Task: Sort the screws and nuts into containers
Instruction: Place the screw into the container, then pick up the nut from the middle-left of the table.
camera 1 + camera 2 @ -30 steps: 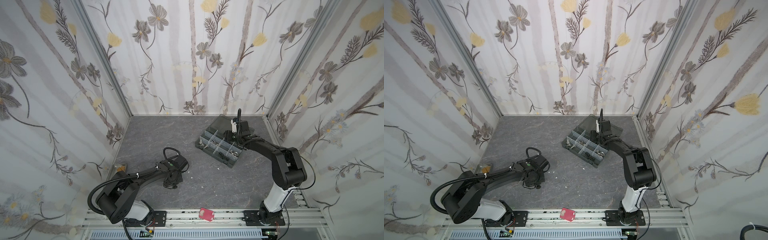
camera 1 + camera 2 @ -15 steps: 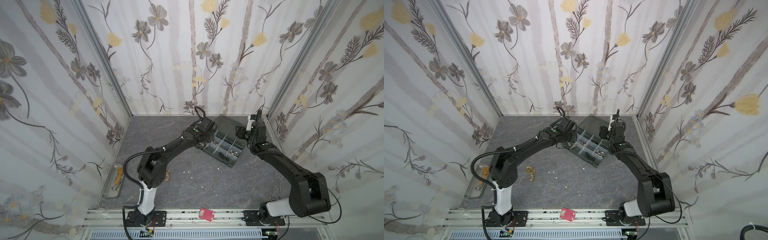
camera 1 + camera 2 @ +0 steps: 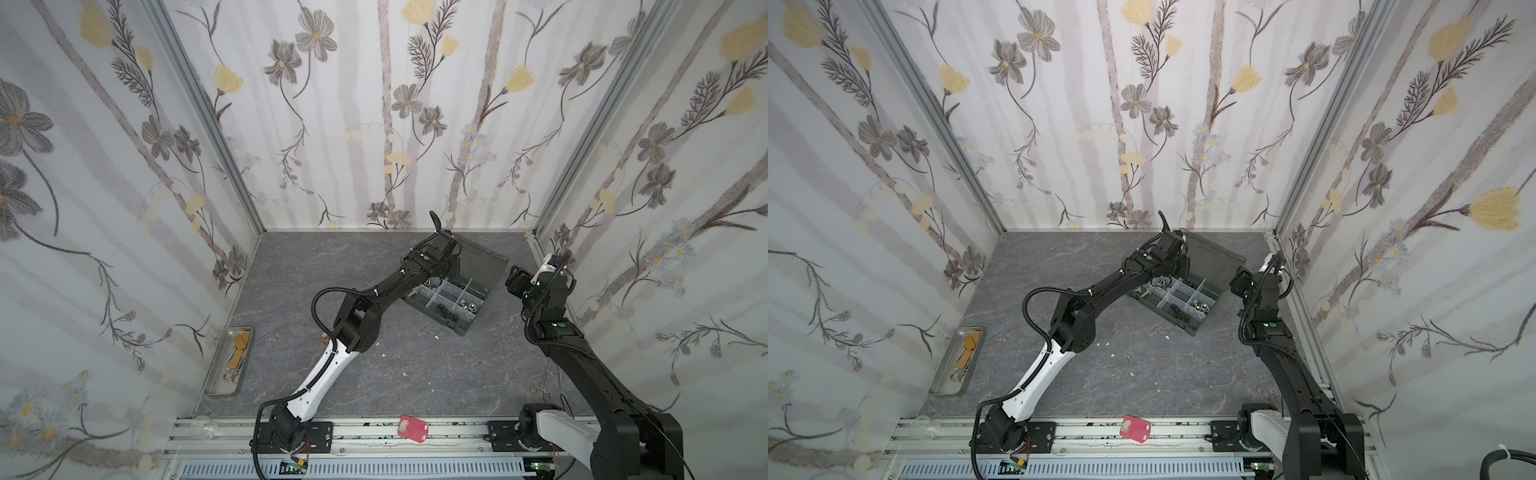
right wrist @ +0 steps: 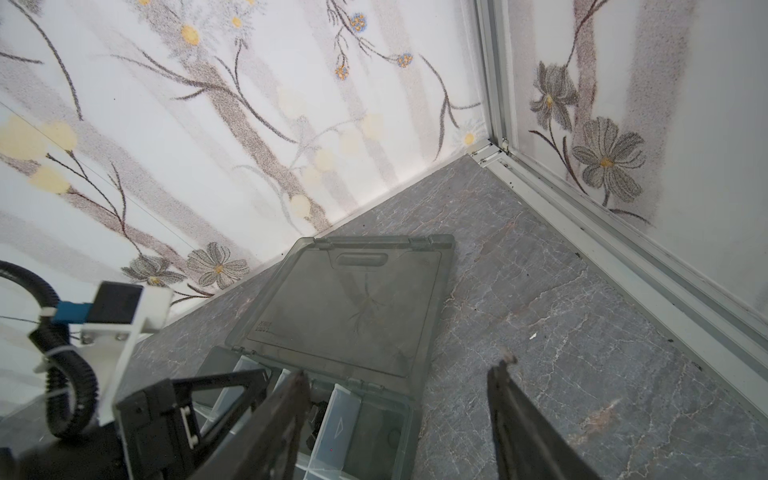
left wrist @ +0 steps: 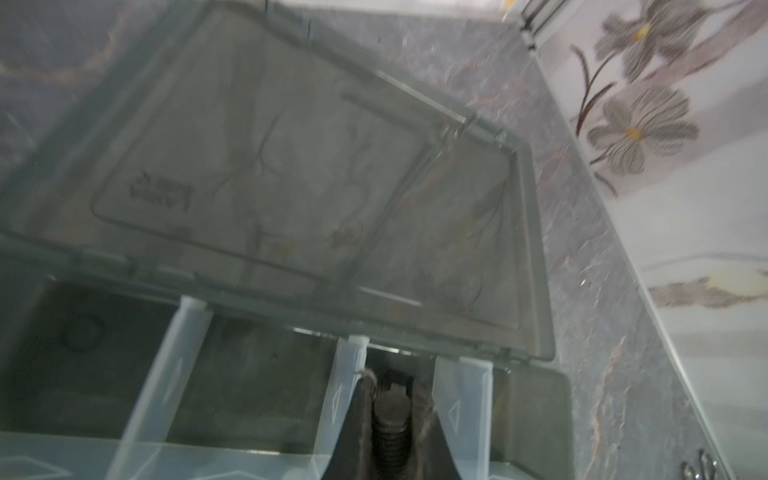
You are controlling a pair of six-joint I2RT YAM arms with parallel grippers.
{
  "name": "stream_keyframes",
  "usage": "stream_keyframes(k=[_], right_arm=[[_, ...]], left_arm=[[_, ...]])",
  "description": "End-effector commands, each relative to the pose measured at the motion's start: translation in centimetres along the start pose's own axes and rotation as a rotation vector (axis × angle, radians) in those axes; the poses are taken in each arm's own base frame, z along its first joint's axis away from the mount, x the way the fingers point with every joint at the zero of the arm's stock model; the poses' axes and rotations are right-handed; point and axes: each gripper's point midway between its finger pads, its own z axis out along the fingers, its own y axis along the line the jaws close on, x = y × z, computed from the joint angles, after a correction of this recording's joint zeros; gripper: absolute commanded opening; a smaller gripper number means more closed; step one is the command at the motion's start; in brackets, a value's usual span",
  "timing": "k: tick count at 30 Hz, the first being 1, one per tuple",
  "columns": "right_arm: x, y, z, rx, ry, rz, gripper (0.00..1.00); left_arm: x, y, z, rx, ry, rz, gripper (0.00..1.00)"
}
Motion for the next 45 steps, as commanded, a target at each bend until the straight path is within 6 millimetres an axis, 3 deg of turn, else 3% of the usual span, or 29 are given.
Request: stream_keyframes(k=[1, 6, 7, 8, 10, 14, 16, 19, 22, 25, 30, 32, 36, 39, 45], right_arm=[[-0.8, 1.0, 0.5, -0.047, -0.032, 0.026, 0.68], [-0.8, 2.1, 1.0, -0.092, -0.011, 0.032, 0.68], [-0.7, 2.2, 1.1, -0.098, -0.008, 0.026, 0.68], [-0.6, 2.3, 1.1, -0.103, -0.004, 0.023, 0.68], [-0.4, 2.5, 1.2, -0.114, 0.005, 0.01, 0.68], [0.4, 3.6, 1.5, -0.178, 0.043, -0.004, 0.69], [0.8, 4.4, 1.5, -0.219, 0.063, -0.015, 0.69], [2.0, 7.8, 1.1, -0.362, 0.099, -0.097, 0.69], [5.3, 13.4, 0.3, -0.554, 0.207, -0.25, 0.67], [10.4, 18.6, -0.9, -0.713, 0.335, -0.365, 0.65], [20.5, 26.4, -4.7, -0.948, 0.486, -0.605, 0.61], [24.3, 28.8, -5.9, -1.0, 0.552, -0.697, 0.58], [30.7, 33.0, -8.5, -1.11, 0.642, -0.822, 0.52], [34.6, 35.7, -10.7, -1.186, 0.665, -0.889, 0.5], [38.6, 38.7, -11.2, -1.237, 0.677, -0.931, 0.5]], left_arm=[[-1.4, -2.2, -1.3, 0.064, -0.052, 0.016, 0.04], [-0.2, -3.1, -0.3, 0.086, -0.028, 0.036, 0.12], [-0.2, -3.3, -0.3, 0.088, -0.03, 0.04, 0.2], [-0.6, -3.5, -0.6, 0.086, -0.041, 0.043, 0.35], [-1.6, -3.9, -1.6, 0.086, -0.072, 0.055, 0.43], [-4.5, -4.9, -5.5, 0.06, -0.152, 0.098, 0.55], [-6.1, -5.6, -8.4, 0.055, -0.208, 0.117, 0.56], [-8.0, -5.3, -14.0, 0.032, -0.322, 0.123, 0.56], [-7.6, -1.2, -19.4, -0.025, -0.413, 0.044, 0.57], [-5.3, 6.0, -23.8, -0.132, -0.438, -0.09, 0.58], [4.4, 19.9, -29.7, -0.403, -0.379, -0.361, 0.58], [8.6, 23.5, -31.6, -0.479, -0.357, -0.465, 0.57], [15.2, 27.4, -33.7, -0.545, -0.316, -0.622, 0.56], [18.3, 28.8, -34.2, -0.6, -0.277, -0.689, 0.54], [19.6, 29.9, -34.5, -0.62, -0.309, -0.722, 0.55]])
